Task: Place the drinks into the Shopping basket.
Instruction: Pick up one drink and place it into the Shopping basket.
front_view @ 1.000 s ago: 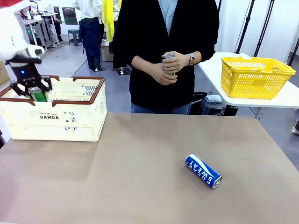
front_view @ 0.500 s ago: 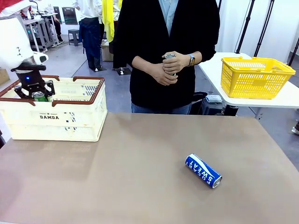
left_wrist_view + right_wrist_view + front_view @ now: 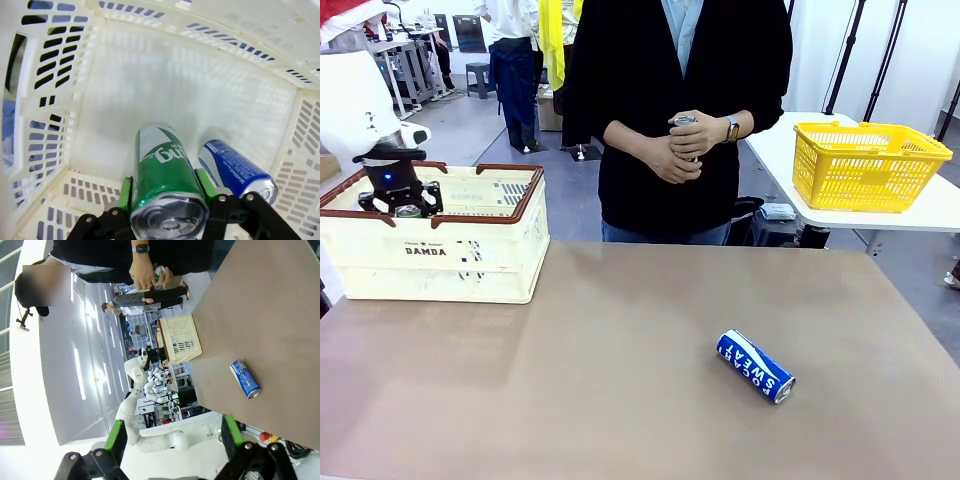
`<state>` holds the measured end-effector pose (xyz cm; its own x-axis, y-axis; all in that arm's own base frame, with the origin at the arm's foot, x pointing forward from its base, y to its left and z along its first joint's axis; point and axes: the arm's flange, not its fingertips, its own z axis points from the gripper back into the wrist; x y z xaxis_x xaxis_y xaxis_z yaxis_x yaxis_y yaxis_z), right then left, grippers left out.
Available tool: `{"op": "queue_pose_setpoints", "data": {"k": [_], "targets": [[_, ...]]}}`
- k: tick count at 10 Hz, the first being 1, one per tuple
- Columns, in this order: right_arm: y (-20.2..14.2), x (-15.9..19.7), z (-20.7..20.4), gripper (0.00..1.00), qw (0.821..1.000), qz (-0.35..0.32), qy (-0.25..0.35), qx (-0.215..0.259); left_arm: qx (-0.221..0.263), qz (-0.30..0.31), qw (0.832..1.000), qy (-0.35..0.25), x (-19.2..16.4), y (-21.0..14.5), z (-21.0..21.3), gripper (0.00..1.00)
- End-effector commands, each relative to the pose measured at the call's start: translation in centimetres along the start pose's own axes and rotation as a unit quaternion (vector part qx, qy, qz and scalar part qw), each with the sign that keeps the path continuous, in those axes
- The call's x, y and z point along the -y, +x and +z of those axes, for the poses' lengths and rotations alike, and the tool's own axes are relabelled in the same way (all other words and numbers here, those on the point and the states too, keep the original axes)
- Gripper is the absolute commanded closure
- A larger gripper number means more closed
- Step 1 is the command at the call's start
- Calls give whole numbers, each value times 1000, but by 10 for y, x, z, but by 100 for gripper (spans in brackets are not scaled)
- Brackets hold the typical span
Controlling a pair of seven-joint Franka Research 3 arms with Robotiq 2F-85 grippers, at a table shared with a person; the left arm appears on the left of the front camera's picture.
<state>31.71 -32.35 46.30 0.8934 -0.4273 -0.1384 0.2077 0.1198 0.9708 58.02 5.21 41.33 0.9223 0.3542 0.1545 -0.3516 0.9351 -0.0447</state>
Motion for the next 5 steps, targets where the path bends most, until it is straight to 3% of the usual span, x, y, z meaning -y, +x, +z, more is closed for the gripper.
{"op": "queue_pose_setpoints", "data": {"k": [1, 5], "targets": [[-3, -5, 0, 0, 1000, -9, -1, -4, 14, 12, 1000, 1, -1, 3, 10, 0], [-3, -5, 0, 0, 1000, -9, -1, -4, 29, 19, 999, -12, -5, 1, 23, 0]]}}
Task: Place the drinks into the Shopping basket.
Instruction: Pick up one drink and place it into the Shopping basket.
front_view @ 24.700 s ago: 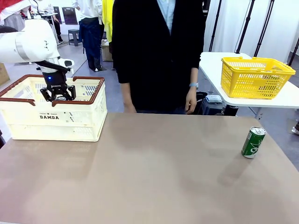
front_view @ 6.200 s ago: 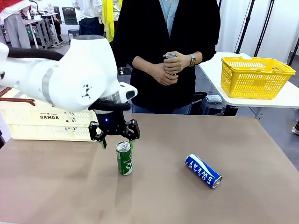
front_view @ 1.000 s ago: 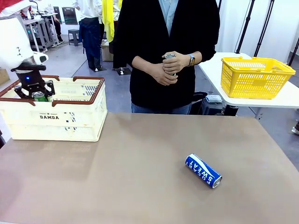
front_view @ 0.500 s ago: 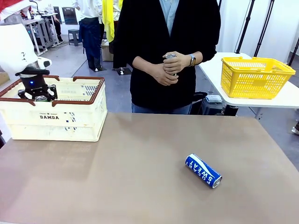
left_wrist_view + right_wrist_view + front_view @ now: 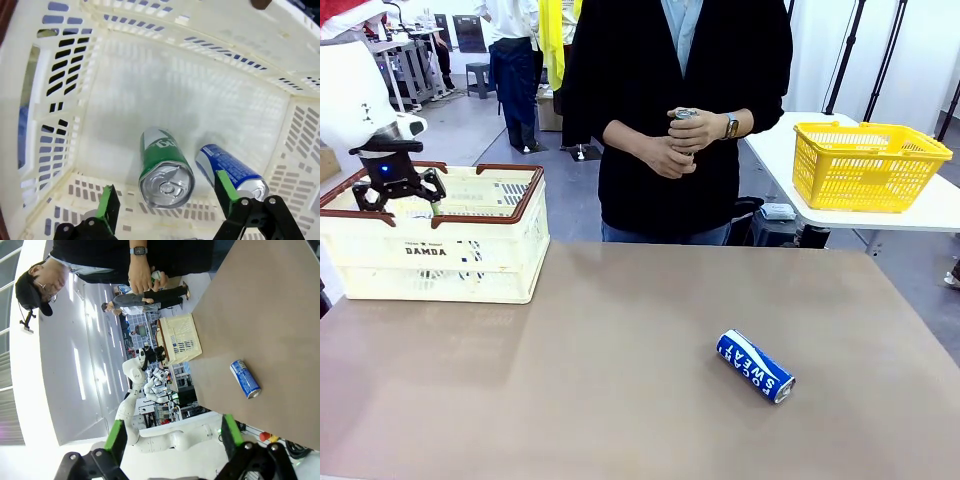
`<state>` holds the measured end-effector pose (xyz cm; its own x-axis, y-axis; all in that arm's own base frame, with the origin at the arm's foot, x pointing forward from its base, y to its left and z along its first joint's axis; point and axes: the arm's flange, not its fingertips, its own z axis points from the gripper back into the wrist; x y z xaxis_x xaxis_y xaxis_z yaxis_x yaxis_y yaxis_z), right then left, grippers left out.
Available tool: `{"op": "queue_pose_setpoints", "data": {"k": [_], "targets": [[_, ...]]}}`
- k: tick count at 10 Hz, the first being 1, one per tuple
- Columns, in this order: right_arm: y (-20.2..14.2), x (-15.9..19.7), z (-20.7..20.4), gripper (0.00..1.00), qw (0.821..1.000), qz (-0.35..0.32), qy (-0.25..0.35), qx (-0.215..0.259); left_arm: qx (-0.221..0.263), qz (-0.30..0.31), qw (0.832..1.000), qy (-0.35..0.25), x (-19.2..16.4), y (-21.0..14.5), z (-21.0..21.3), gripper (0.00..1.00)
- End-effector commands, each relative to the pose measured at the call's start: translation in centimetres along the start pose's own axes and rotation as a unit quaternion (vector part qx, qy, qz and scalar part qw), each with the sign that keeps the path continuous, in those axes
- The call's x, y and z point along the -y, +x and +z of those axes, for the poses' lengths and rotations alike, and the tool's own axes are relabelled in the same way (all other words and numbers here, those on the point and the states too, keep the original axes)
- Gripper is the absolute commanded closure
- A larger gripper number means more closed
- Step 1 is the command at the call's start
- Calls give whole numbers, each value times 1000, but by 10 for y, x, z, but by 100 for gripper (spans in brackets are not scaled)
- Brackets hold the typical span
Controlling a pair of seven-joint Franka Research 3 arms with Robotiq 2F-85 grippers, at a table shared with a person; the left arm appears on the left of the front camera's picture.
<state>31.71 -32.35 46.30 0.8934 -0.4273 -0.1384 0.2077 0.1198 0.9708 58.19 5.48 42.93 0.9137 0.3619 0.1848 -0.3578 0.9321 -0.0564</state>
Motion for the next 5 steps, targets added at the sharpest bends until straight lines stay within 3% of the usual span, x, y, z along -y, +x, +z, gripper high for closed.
{"op": "queue_pose_setpoints", "data": {"k": [1, 4, 5], "targets": [[-3, -5, 0, 0, 1000, -9, -1, -4, 29, 24, 999, -29, -4, -8, 28, 0], [-3, -5, 0, 0, 1000, -9, -1, -4, 71, 34, 990, -115, -16, -47, 158, 0], [-3, -5, 0, 0, 1000, -9, -1, -4, 53, 13, 985, -166, -24, -76, 205, 0]]}}
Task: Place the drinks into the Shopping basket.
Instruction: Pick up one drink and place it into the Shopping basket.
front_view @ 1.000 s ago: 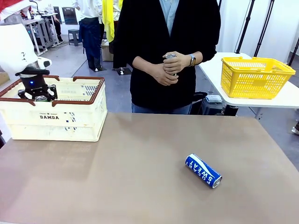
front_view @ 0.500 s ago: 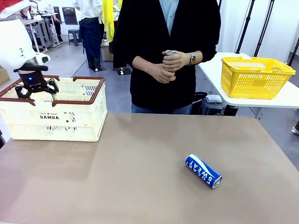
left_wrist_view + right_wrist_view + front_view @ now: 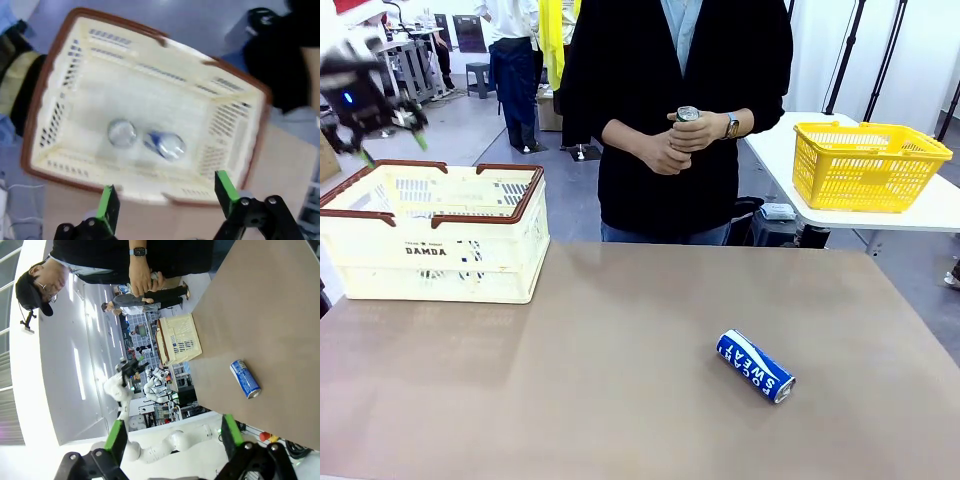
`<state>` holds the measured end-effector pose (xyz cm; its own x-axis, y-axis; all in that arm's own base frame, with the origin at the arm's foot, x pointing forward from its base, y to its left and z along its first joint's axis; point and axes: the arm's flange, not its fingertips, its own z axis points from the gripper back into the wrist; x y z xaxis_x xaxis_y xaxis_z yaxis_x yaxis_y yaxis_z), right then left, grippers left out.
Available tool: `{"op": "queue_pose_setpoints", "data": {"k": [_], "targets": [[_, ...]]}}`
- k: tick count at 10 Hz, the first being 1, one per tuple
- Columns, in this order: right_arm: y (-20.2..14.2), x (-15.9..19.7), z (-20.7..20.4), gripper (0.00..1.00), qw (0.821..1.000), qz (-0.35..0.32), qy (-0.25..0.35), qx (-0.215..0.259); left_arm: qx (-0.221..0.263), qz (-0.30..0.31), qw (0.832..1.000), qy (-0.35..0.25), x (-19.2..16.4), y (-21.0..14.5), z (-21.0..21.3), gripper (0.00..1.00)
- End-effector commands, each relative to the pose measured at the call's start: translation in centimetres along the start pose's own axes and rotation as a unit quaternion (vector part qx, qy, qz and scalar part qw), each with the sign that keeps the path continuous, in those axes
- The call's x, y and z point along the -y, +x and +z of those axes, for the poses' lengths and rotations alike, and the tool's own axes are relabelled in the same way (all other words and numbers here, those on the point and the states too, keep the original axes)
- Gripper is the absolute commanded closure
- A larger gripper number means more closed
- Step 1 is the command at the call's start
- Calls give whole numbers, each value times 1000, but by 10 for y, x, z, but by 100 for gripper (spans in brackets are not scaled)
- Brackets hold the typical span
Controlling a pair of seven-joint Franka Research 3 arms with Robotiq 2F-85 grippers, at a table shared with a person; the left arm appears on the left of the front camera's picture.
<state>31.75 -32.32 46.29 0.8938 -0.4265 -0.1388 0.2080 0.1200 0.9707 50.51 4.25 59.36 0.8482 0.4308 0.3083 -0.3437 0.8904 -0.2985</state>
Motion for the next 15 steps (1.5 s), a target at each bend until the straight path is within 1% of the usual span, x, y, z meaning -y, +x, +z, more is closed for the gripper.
{"op": "queue_pose_setpoints", "data": {"k": [1, 2, 3, 4, 5, 6, 7, 8, 9, 10, 11, 12, 15], "targets": [[-3, -5, 0, 0, 1000, -9, -1, -4, -109, -23, 986, -121, -12, -54, 70, 0], [-3, -5, 0, 0, 1000, -9, -1, -4, -140, -82, 961, -223, -18, -84, 92, 0], [-3, -5, 0, 0, 1000, -9, -1, -4, -175, -113, 934, -289, -32, -113, 98, 0], [-3, -5, 0, 0, 1000, -9, -1, -4, -225, -165, 876, -393, -61, -141, 96, 0], [-3, -5, 0, 0, 1000, -9, -1, -4, -232, -196, 816, -491, -92, -162, 87, 0], [-3, -5, 0, 0, 1000, -9, -1, -4, -212, -173, 789, -551, -125, -176, 71, 0], [-3, -5, 0, 0, 1000, -9, -1, -4, -186, -136, 756, -612, -158, -185, 52, 0], [-3, -5, 0, 0, 1000, -9, -1, -4, -162, -98, 732, -655, -187, -187, 32, 0], [-3, -5, 0, 0, 1000, -9, -1, -4, -148, -78, 707, -688, -210, -183, 15, 0], [-3, -5, 0, 0, 1000, -9, -1, -4, -149, -41, 700, -698, -222, -173, -5, 0], [-3, -5, 0, 0, 1000, -9, -1, -4, -211, -36, 725, -655, -214, -161, -24, 0], [-3, -5, 0, 0, 1000, -9, -1, -4, -121, -71, 716, -683, -221, -208, 16, 0], [-3, -5, 0, 0, 1000, -9, -1, -4, -121, -71, 716, -683, -221, -208, 16, 0]]}}
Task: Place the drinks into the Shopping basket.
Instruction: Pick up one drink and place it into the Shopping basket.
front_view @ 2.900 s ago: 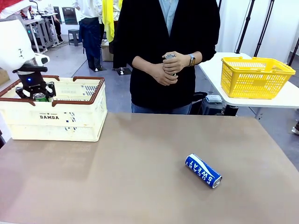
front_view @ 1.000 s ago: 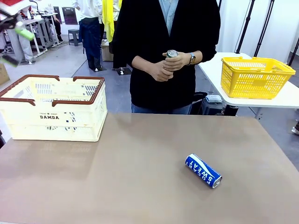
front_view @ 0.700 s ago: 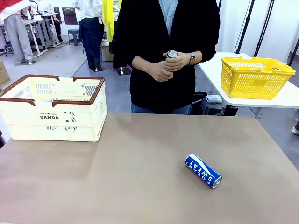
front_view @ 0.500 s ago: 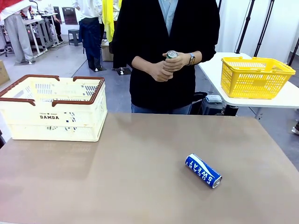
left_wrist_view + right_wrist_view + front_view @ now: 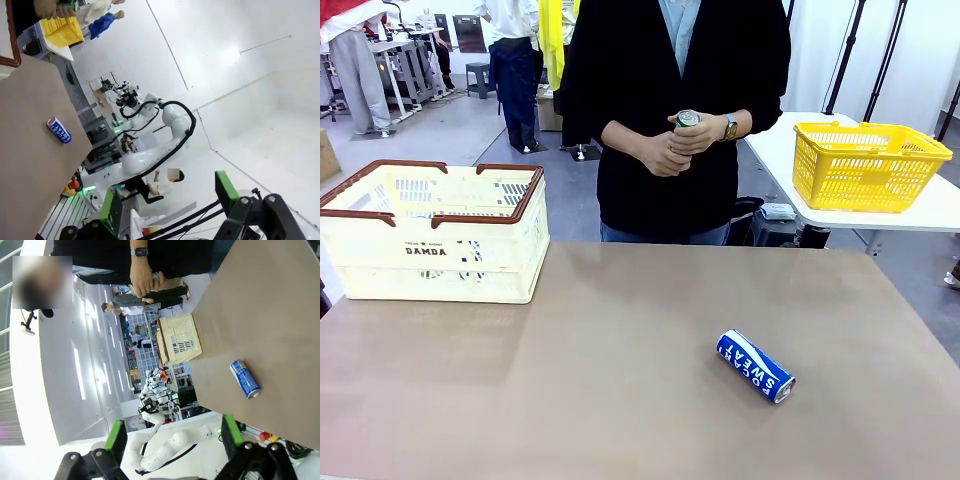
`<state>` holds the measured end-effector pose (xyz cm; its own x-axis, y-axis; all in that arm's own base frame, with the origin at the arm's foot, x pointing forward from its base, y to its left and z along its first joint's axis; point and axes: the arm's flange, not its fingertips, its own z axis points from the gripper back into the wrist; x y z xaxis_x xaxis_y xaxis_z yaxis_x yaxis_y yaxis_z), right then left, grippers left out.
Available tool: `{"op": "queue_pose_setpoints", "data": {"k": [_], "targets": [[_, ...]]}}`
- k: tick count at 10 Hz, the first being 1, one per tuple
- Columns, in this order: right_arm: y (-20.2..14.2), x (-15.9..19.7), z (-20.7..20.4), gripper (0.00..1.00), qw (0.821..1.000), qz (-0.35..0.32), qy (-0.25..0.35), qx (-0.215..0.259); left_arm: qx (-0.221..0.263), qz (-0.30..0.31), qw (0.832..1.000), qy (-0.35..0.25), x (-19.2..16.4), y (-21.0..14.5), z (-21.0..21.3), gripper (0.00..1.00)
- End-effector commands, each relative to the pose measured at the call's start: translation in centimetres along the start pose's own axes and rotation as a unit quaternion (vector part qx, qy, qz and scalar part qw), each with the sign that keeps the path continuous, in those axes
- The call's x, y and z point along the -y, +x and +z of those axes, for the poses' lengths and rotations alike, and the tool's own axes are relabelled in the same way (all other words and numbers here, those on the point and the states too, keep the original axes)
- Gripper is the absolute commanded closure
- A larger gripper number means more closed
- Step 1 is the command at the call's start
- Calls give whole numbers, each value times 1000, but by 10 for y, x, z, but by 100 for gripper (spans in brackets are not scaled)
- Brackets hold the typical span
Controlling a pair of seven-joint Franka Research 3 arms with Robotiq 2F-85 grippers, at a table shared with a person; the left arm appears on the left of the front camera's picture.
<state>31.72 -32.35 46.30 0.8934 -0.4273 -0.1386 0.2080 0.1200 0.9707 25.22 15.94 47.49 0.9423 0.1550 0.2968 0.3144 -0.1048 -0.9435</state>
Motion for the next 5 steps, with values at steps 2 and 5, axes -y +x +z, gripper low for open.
{"op": "queue_pose_setpoints", "data": {"k": [2, 5], "targets": [[-3, -5, 0, 0, 1000, -9, -1, -4, 4, -6, 1000, -11, 4, -6, -7, 0], [-3, -5, 0, 0, 1000, -9, -1, -4, 4, -6, 1000, -11, 4, -6, -7, 0]]}}
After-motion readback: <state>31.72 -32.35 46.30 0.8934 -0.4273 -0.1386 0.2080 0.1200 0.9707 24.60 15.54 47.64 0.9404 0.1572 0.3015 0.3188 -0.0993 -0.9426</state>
